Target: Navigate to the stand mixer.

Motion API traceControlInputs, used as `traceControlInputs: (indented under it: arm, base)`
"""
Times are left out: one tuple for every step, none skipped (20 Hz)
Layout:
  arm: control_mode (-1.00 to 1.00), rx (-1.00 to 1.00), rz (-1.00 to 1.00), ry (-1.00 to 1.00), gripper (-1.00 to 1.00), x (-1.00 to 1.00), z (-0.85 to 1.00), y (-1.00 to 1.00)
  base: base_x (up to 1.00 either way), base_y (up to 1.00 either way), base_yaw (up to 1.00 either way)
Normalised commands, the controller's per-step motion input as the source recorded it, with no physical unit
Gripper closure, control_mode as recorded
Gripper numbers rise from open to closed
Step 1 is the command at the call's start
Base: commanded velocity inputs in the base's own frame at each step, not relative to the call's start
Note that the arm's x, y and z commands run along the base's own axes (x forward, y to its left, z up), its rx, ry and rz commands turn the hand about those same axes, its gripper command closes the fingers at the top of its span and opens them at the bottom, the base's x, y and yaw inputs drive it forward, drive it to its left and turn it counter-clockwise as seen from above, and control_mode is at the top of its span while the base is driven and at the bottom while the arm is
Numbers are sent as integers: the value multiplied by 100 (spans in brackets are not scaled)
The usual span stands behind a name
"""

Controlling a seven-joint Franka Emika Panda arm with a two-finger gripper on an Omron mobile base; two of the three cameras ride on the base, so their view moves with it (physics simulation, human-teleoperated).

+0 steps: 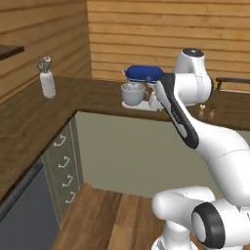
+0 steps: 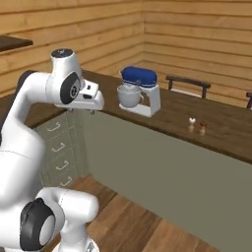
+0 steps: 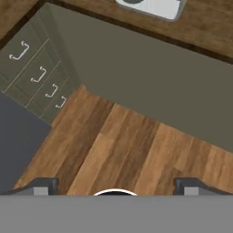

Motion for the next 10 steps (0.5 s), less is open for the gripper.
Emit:
traceControlInputs:
  arm:
    - [100,0,0,0,-100,0,0,0]
    - [100,0,0,0,-100,0,0,0]
    - [100,0,0,0,-100,0,0,0]
    - [100,0,0,0,-100,0,0,0]
    - [100,0,0,0,-100,0,0,0]
    - [100,0,0,0,-100,0,0,0]
    - [100,0,0,0,-100,0,0,0]
    - [100,0,0,0,-100,0,0,0]
    - [100,0,0,0,-100,0,0,0]
    - [100,0,0,0,-100,0,0,0]
  base:
    - [100,29,-45]
    - [100,31,-51]
    - [100,39,-54]
    - [100,44,-54]
    - [100,56,-51]
    - [100,67,-48]
    - [100,76,-42]
    - [100,77,-41]
    - [100,84,-42]
    - [100,86,-43]
